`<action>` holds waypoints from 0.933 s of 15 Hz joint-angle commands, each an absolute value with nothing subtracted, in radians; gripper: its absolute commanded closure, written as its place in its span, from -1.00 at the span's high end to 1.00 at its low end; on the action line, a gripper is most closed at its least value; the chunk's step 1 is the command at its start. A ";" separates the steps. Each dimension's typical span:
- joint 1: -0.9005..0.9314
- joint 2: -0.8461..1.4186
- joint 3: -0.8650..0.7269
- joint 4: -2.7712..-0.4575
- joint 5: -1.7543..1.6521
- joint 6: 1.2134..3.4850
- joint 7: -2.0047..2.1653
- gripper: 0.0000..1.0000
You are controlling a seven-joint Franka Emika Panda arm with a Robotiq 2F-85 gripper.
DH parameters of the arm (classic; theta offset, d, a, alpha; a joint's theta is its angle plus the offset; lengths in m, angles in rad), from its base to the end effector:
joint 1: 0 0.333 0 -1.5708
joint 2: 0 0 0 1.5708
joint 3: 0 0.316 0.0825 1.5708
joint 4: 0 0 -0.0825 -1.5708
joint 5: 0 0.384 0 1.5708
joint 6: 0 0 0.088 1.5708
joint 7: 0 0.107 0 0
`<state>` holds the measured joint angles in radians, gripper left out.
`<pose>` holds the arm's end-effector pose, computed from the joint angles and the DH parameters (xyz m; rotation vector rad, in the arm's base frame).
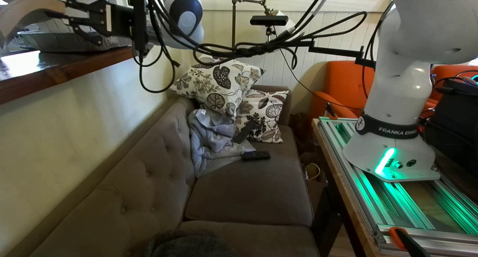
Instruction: Put the book on the kitchen counter
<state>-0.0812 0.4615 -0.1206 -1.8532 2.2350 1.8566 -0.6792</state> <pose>0.6694 -0.0656 0.3362 -1.1901 0.7079 -0.5396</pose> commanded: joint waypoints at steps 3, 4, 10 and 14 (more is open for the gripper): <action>-0.054 0.540 -0.115 -1.735 2.304 1.990 -0.676 -0.82; -0.049 0.552 -0.117 -1.722 2.300 2.018 -0.682 -0.81; -0.034 0.608 -0.119 -1.651 2.272 2.171 -0.619 -0.81; -0.020 0.615 -0.124 -1.603 2.236 2.245 -0.596 -0.81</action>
<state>-0.0375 0.6011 -0.1173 -1.6664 2.2625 2.1781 -0.6426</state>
